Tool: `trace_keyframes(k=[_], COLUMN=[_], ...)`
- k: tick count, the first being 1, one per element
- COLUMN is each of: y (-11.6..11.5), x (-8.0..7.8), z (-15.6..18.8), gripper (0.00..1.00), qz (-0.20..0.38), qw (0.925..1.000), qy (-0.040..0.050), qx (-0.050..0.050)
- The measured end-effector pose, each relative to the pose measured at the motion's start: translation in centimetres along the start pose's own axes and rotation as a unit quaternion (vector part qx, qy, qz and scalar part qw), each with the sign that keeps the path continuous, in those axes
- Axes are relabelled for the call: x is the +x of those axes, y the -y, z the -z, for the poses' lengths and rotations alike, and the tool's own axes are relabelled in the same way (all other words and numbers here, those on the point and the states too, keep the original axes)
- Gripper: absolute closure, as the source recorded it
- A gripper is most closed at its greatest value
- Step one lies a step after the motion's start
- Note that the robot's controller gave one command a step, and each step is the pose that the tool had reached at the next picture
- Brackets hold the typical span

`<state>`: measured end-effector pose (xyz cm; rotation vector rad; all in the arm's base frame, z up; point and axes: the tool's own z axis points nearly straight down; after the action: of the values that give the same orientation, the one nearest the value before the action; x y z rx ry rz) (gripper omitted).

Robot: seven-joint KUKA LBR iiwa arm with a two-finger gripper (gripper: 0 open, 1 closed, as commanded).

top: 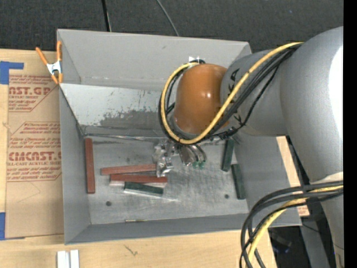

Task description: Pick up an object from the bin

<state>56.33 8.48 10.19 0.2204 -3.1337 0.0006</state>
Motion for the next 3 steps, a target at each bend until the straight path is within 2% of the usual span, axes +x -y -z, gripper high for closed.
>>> trace_keyframes(k=[1, 2, 3], y=[-2.5, -3.2, -3.1], x=[0.6, -0.4, -0.4], z=[1.4, 2.9, 2.8], gripper=[1.0, 0.0, 0.0], qz=[0.011, -0.009, -0.009], qw=[0.9999, 1.0, 1.0], qy=[0.0013, 0.0016, 0.001], qx=[-0.001, -0.001, -0.001])
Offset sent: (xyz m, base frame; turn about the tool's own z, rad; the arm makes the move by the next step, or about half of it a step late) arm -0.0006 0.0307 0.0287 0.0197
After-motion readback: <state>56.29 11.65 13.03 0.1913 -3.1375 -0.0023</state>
